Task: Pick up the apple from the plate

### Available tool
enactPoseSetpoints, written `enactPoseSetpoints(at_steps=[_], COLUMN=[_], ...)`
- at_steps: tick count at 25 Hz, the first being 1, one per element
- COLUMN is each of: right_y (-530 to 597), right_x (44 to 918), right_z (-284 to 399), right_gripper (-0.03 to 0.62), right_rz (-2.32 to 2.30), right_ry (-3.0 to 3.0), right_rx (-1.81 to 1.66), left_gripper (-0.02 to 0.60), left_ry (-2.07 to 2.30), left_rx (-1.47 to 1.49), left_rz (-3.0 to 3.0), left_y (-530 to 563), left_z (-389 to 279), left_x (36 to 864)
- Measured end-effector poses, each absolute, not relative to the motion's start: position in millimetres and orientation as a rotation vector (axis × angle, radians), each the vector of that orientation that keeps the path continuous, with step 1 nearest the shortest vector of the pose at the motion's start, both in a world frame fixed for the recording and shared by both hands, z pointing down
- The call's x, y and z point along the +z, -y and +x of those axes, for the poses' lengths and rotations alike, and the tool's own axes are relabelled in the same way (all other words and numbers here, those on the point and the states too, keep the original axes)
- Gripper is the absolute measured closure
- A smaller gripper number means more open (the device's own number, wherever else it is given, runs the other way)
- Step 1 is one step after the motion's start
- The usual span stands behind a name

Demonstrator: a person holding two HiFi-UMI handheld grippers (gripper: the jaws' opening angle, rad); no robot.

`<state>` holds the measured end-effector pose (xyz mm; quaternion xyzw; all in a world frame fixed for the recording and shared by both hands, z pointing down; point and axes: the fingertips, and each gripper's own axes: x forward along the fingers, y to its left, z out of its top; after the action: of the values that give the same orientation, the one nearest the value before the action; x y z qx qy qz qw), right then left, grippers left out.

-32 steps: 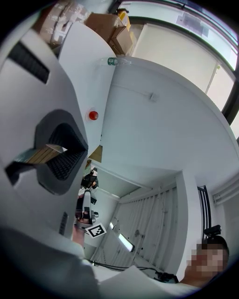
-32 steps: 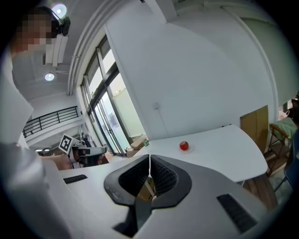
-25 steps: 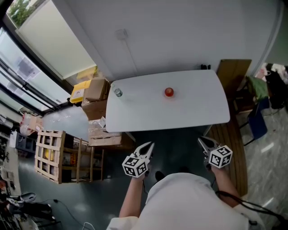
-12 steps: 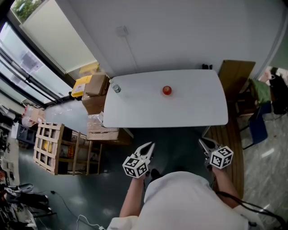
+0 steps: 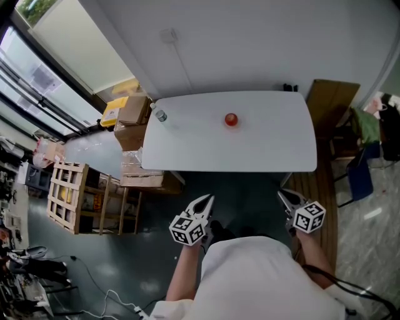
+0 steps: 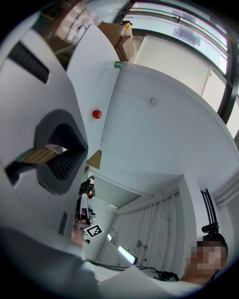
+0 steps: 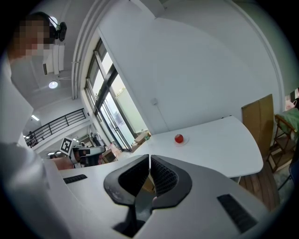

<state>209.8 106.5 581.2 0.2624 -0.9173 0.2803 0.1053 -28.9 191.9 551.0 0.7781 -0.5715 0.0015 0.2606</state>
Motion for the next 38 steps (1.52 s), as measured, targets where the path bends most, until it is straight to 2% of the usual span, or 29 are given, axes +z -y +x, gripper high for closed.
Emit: enactPoseSetpoints(at_steps=[15, 38], right_y=[-95, -3], right_x=[589, 588], right_z=[194, 119], right_gripper=[0.557, 0.557], right_rz=[0.800, 1.004], right_ry=[2.696, 2.608], right_rx=[0.838, 0.874], left_gripper=[0.580, 0.580], left_ry=[1.541, 1.332], left_rx=[0.014, 0.086], left_rz=[2.123, 2.218], left_y=[-172, -37], left_z=[-47, -123], left_x=[554, 564])
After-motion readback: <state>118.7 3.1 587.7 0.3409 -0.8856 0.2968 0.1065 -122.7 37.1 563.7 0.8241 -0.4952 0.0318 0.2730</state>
